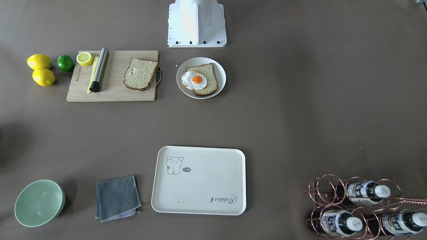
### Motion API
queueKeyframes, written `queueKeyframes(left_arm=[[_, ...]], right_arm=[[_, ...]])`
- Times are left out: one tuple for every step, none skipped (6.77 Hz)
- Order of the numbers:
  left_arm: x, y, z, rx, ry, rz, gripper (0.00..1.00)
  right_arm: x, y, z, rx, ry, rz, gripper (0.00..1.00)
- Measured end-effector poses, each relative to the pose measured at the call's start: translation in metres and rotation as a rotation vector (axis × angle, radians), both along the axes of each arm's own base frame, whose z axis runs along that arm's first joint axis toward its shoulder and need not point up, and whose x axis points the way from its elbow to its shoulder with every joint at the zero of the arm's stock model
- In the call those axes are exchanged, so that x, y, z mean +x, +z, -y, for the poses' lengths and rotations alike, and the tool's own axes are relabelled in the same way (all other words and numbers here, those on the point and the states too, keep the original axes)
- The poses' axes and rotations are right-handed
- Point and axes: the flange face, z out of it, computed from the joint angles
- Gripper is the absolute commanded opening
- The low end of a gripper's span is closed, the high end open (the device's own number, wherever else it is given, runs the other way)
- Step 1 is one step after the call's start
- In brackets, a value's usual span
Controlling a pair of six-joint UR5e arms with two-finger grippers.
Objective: Make sandwich and place on tray
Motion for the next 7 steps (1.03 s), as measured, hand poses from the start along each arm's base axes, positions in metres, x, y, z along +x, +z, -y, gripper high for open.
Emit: queueKeyframes(left_arm=[[0.0045, 0.0004, 0.0006, -0.002, 0.009, -0.001, 0.99], [0.0061, 0.0005, 0.0011, -0.003, 0.012, -0.001, 0.99], [0.0066, -0.0002, 0.0013, 0.001, 0.012, -0.002, 0.99], [0.0067, -0.0015, 0.0009, 0.011, 0.012, -0.002, 0.99], [0.0068, -0.0026, 0.0005, 0.023, 0.012, -0.003, 0.99], [0.0070, -0.0040, 0.0009, 0.032, 0.013, -0.004, 0.99], [0.0072, -0.0048, 0.0013, 0.037, 0.013, -0.003, 0.99]], right_arm=[[0.0005, -0.0021, -0.0009, 0.003, 0.001, 0.002, 1.00], [0.0004, -0.0053, -0.0013, 0.008, 0.000, 0.006, 1.00], [0.0002, -0.0057, -0.0033, 0.008, -0.001, 0.012, 1.00], [0.0001, -0.0066, -0.0058, 0.012, -0.002, 0.015, 1.00], [0.0000, -0.0104, -0.0066, 0.020, -0.003, 0.018, 1.00], [-0.0002, -0.0112, -0.0075, 0.022, -0.004, 0.021, 1.00], [-0.0004, -0.0114, -0.0083, 0.022, -0.004, 0.023, 1.00]])
